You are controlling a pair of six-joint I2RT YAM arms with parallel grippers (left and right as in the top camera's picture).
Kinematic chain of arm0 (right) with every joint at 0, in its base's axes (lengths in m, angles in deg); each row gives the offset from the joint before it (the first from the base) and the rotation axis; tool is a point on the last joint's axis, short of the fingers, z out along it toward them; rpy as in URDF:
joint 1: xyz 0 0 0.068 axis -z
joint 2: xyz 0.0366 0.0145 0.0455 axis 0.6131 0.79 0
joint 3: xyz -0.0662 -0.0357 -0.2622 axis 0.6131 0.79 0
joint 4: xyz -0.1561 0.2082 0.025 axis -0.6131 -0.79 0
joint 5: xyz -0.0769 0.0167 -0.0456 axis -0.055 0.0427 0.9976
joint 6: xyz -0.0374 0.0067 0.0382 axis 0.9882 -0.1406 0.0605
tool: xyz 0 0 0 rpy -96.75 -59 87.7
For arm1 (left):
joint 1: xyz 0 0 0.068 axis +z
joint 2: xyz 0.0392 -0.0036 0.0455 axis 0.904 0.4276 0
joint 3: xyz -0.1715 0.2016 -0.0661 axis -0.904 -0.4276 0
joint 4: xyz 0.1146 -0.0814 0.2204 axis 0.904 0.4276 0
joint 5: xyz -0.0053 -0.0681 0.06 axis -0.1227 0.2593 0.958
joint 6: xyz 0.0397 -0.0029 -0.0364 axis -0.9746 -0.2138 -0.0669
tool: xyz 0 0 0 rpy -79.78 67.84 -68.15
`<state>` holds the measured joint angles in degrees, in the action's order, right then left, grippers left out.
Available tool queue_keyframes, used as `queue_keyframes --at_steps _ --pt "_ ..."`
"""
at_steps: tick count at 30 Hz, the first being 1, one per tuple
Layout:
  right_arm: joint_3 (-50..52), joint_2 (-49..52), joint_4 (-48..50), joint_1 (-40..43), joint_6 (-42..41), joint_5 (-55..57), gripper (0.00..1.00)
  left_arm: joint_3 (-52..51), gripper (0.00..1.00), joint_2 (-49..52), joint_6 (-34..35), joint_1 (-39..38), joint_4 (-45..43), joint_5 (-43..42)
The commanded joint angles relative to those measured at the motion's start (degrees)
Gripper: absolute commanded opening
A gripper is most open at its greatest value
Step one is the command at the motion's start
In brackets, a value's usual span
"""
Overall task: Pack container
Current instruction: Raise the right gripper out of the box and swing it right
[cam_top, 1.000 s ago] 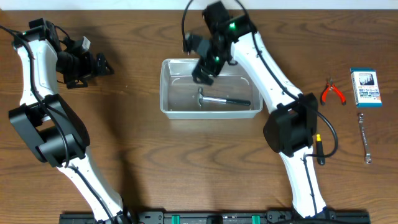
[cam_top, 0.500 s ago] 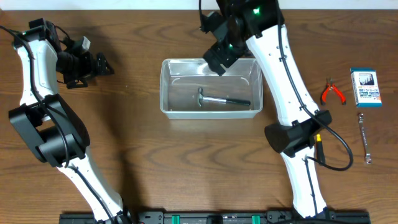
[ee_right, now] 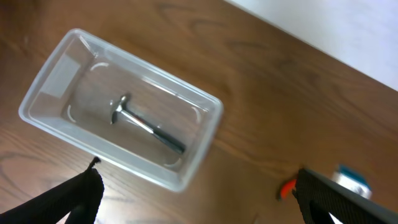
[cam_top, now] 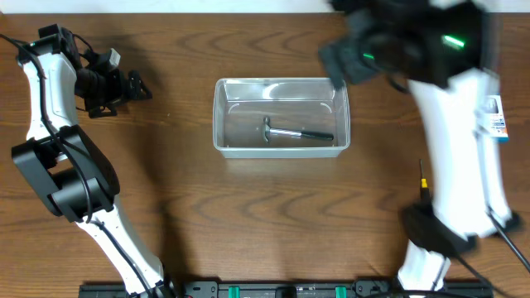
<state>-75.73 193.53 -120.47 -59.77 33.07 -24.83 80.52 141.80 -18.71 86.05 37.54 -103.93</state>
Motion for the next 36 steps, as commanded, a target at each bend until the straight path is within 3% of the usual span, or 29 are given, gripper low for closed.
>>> queue_keyframes --at_steps 1,7,16,27,36 --pt "7.5 -8.3 -0.3 3.1 -4.2 1.2 0.99 1.2 0.98 -1.7 -0.1 0.1 0.2 0.3" --pt "22.3 -21.2 -0.3 7.5 -5.5 1.0 0.99 1.2 0.98 -1.7 -0.1 0.1 0.2 0.3" --pt "38.2 -30.8 -0.3 9.3 -5.5 2.3 0.99 1.2 0.98 -1.7 -0.1 0.1 0.2 0.3" --pt "58.0 -31.9 2.6 9.2 -11.0 2.2 0.99 1.2 0.98 -1.7 -0.1 0.1 0.2 0.3" --pt "60.4 -31.6 3.0 9.2 -10.2 1.8 0.99 1.2 0.98 -1.7 -0.1 0.1 0.2 0.3"
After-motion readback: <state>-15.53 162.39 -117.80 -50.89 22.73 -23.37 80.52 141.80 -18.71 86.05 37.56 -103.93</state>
